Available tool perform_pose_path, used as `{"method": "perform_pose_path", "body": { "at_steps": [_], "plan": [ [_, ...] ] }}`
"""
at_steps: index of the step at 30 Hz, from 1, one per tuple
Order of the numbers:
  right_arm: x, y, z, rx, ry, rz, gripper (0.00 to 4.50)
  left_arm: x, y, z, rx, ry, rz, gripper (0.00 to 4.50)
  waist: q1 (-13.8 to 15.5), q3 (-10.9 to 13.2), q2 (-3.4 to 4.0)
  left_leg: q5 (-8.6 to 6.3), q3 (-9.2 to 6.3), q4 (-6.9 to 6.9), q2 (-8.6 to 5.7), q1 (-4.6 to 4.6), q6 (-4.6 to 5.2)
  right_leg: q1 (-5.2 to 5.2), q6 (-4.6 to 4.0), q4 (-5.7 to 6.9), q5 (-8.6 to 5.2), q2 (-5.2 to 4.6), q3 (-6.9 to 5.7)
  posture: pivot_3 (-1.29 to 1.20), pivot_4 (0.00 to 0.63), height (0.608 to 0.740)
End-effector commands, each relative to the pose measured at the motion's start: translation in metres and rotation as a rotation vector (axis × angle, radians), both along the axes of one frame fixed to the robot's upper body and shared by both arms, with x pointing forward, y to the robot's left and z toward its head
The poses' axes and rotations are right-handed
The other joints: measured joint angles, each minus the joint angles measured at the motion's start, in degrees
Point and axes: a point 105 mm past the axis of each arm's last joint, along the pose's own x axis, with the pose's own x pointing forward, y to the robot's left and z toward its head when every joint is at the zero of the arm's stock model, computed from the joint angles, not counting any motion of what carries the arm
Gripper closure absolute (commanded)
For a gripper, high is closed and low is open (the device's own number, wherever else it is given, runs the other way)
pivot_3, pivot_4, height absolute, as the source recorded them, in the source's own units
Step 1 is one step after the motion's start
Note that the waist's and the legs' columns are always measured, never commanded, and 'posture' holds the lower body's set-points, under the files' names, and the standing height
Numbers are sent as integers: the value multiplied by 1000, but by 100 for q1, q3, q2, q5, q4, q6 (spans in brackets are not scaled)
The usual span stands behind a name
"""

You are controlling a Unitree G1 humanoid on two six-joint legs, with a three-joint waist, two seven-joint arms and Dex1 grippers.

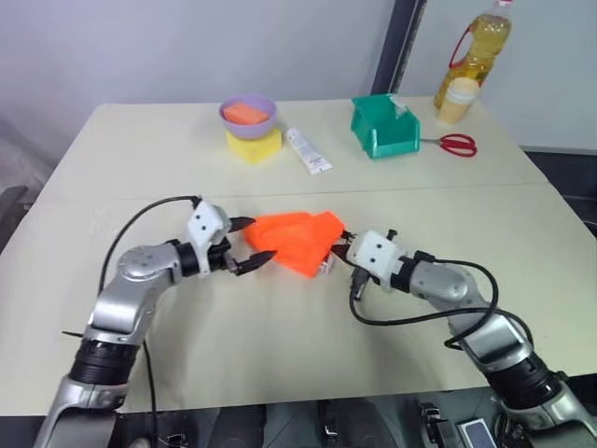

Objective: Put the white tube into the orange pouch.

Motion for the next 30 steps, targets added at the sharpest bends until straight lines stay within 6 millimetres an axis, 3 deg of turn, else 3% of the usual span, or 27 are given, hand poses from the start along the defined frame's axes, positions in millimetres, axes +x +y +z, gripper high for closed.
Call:
{"method": "perform_pose_path", "body": {
  "at_steps": [1,4,12,17,23,30],
  "plan": [
    [0,7,7,-6,-40,42,4470,-5,8,13,-6,-38,8,59,7,0,0,0,1,0,0,0,0,0,0,1,0,-2,0,0,150,731],
    [2,13,9,20,-43,59,4470,-8,10,14,-5,-25,3,59,9,0,0,0,1,4,-2,0,0,1,0,2,0,-4,0,0,150,731],
    [-7,44,21,145,-5,150,4470,-34,-8,6,-18,48,-101,59,-6,0,0,0,1,1,2,1,0,-1,-1,6,0,-2,-1,0,150,731],
    [-14,50,19,153,10,174,4499,-42,-18,9,-62,69,-124,30,6,0,0,0,1,6,1,1,0,0,-1,12,0,-4,0,0,150,731],
    [-21,66,26,192,19,219,4499,-39,-34,14,-42,-25,-72,30,-2,0,0,0,1,7,0,2,0,0,-1,13,0,-3,0,0,150,731],
    [-17,75,34,245,43,199,4499,-27,-47,11,33,-126,-16,30,0,0,0,0,0,11,-1,3,0,0,-1,19,0,-3,0,0,150,731]
  ]
}}
